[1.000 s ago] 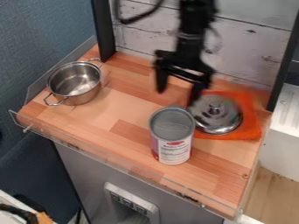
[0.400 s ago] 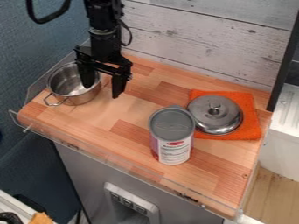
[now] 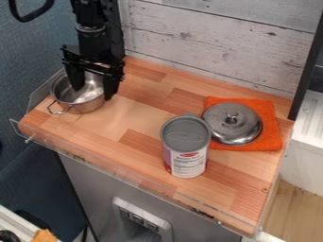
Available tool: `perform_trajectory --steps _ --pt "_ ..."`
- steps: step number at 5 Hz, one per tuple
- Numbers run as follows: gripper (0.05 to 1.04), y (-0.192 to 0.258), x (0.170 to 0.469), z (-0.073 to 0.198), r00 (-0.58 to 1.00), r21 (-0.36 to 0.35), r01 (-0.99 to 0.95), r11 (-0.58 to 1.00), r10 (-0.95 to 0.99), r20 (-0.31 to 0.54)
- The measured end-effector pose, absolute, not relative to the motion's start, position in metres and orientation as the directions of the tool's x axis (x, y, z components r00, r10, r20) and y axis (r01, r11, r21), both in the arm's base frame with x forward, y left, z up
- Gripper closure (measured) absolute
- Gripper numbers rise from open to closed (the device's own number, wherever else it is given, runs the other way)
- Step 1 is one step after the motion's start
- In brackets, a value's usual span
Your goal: Move the silver pot to the centre of the table
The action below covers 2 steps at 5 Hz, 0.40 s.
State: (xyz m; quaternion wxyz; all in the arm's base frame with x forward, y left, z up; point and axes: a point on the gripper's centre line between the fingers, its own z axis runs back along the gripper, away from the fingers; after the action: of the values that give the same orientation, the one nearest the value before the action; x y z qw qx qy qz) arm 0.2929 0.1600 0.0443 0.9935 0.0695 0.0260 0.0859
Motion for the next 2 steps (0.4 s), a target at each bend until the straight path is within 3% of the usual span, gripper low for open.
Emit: perform_trajectory --steps 1,2 --pt "0.112 0.163 0.295 0.032 0.98 0.142 -0.176 0.974 0.187 -0.072" --pt "0.386 0.164 0.296 0.019 0.977 0.132 -0.165 0.977 0.18 -0.113"
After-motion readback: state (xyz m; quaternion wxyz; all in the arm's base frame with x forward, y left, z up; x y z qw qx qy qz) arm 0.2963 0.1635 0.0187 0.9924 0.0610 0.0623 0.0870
